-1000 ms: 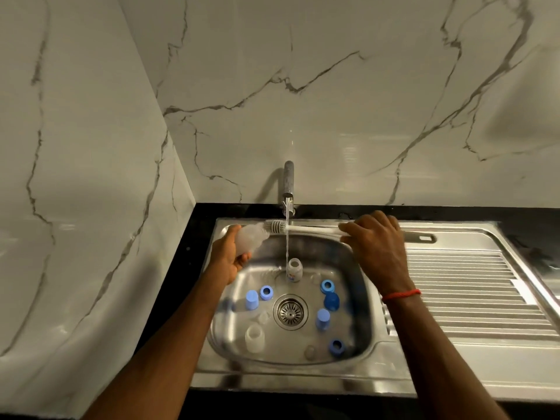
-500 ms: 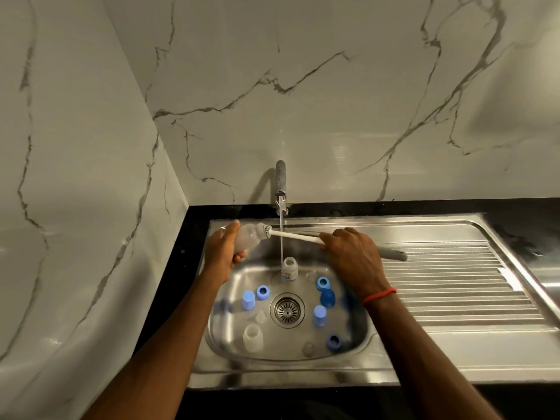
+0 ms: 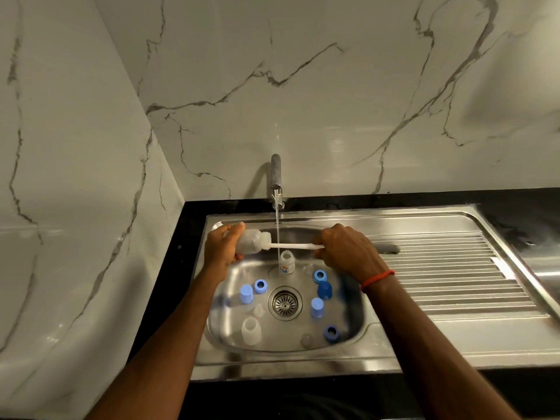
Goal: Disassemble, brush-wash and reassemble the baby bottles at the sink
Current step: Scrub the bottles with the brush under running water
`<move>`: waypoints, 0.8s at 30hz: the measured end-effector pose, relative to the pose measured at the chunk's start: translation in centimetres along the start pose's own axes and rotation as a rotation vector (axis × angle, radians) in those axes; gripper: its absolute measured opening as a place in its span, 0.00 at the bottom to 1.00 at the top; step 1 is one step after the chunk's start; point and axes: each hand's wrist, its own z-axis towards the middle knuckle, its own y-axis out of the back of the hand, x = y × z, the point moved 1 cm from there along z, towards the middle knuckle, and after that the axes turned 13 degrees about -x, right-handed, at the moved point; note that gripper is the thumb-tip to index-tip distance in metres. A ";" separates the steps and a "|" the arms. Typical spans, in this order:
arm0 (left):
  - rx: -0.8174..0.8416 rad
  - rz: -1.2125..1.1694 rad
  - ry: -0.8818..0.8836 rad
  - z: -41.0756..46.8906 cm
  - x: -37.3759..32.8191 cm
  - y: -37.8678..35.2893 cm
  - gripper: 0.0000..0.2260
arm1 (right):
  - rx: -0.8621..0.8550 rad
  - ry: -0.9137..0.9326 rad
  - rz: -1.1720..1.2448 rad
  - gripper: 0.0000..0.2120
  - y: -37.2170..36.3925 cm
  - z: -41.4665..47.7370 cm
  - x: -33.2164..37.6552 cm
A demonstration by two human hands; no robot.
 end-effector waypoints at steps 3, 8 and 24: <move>-0.040 0.078 -0.017 0.2 -0.1 -0.1 0.17 | -0.034 0.026 -0.070 0.15 0.7 -0.2 -0.1; -0.157 0.067 0.024 0.6 -0.1 -0.4 0.18 | -0.083 -0.038 -0.057 0.16 0.6 -0.6 -0.6; 0.061 -0.886 0.707 -1.0 2.1 1.6 0.24 | -0.066 -0.082 0.451 0.11 -1.2 -2.7 -2.8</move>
